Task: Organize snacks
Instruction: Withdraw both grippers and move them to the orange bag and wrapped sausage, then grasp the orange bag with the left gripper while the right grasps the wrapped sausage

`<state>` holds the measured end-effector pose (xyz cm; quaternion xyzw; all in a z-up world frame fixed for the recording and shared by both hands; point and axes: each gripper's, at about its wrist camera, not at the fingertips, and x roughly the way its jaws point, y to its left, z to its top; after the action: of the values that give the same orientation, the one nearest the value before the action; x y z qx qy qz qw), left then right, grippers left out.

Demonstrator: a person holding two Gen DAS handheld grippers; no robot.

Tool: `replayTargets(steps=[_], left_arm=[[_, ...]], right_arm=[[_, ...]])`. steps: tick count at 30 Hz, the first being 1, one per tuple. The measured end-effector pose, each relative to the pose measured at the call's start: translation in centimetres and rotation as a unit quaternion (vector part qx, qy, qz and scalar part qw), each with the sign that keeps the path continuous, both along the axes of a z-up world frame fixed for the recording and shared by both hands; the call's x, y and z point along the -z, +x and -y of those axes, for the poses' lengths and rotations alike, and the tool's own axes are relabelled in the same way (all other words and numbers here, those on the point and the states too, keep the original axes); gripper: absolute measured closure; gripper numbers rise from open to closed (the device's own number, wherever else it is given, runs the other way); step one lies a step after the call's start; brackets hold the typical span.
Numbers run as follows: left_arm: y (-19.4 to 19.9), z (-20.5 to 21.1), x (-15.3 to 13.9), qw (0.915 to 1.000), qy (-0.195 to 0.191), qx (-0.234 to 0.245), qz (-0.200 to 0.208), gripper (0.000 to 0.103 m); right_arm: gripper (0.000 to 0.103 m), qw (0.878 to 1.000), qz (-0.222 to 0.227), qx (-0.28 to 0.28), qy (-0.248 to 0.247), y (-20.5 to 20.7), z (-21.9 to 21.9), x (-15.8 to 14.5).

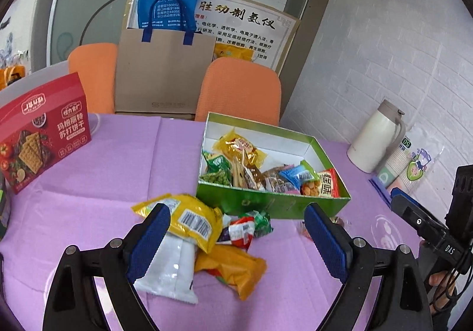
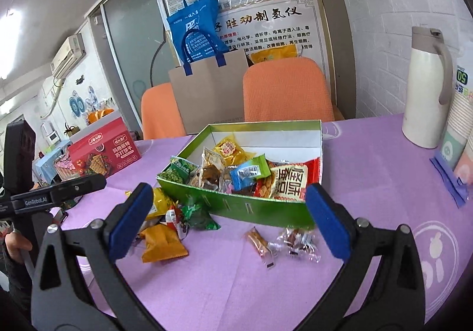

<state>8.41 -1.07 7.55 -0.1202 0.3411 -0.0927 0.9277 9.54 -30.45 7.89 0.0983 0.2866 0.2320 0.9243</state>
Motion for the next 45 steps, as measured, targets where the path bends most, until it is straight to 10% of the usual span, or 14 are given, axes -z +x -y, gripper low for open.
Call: replayTargets(steps=[9, 14, 26, 32, 38, 45], left_arm=[[-2.5, 1.9, 4.7, 0.9984, -0.009, 0.035, -0.045, 0.009], [-3.0, 2.4, 5.8, 0.9973, -0.006, 0.043, -0.058, 0.009], [-3.7, 0.6, 7.5, 0.996, -0.046, 0.022, -0.074, 0.01], [-1.3, 1.1, 9.6, 0.9916, -0.077, 0.013, -0.103, 0.02], [1.1, 2.3, 10.7, 0.9914, -0.062, -0.008, -0.115, 0.023], [1.8, 3.4, 11.4, 0.9931, 0.001, -0.009, -0.117, 0.051]], right_arm=[[0.001, 0.995, -0.054, -0.017, -0.079, -1.8, -0.2, 5.6], [0.026, 0.991, -0.078, -0.052, -0.098, -0.5, -2.0, 7.2], [0.038, 0.978, -0.096, -0.079, -0.167, 5.6, -6.0, 10.0], [0.075, 0.977, -0.133, -0.083, -0.141, 5.2, -5.0, 11.4], [0.077, 0.978, -0.141, -0.105, -0.114, 2.2, -4.3, 10.7], [0.076, 0.978, -0.129, -0.122, -0.11, 0.1, -4.8, 9.8]])
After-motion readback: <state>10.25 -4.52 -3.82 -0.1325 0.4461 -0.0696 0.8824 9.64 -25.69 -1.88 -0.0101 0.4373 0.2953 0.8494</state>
